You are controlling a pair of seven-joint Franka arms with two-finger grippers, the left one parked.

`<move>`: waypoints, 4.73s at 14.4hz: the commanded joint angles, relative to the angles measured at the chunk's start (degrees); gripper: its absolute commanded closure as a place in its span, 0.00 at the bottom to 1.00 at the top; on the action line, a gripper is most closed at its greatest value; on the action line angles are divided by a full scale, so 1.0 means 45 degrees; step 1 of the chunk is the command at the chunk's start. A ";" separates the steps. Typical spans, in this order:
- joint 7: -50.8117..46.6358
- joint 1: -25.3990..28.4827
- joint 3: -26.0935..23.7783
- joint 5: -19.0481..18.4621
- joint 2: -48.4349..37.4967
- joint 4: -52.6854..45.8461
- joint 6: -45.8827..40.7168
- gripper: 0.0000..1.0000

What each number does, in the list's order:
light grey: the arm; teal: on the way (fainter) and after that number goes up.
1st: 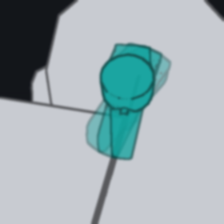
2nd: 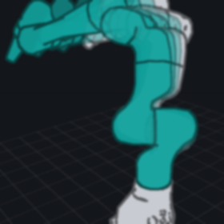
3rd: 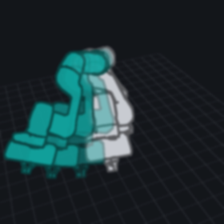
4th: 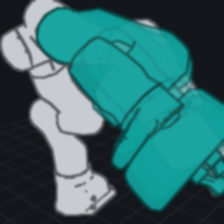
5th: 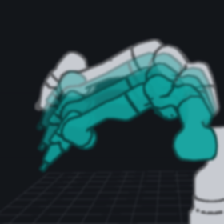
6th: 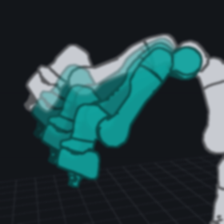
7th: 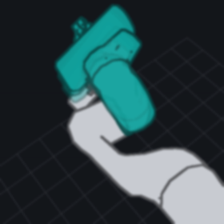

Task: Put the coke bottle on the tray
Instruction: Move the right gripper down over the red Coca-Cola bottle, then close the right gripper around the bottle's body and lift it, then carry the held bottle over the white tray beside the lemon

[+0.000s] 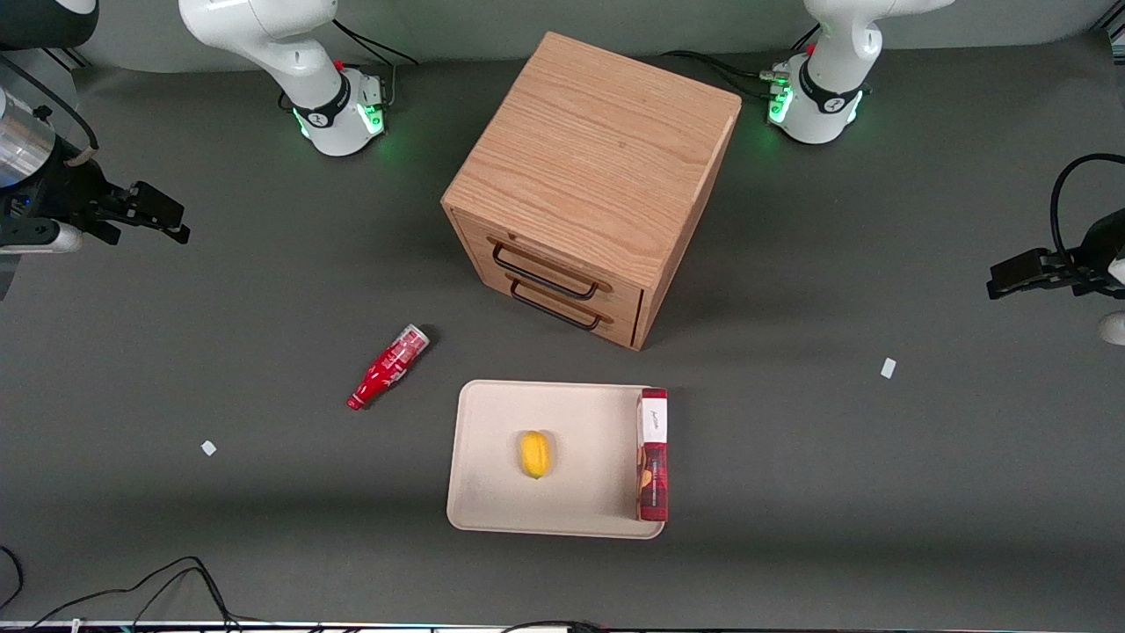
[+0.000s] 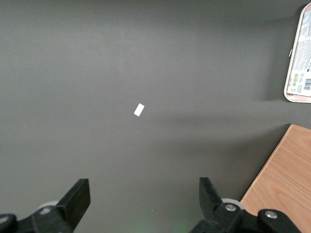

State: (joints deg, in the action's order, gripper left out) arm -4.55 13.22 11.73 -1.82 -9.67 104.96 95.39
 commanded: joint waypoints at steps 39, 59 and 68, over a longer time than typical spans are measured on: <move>-1.0688 0.0460 -0.2880 0.0873 0.8517 0.3608 1.2786 1.00; -0.5317 0.0440 -0.2879 0.0268 0.7635 -0.4118 0.3591 1.00; -0.3500 0.0811 -0.4911 -0.0787 1.2438 -1.0005 0.4165 1.00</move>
State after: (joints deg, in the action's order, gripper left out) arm -22.30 17.21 -9.61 -3.99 39.59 66.33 111.16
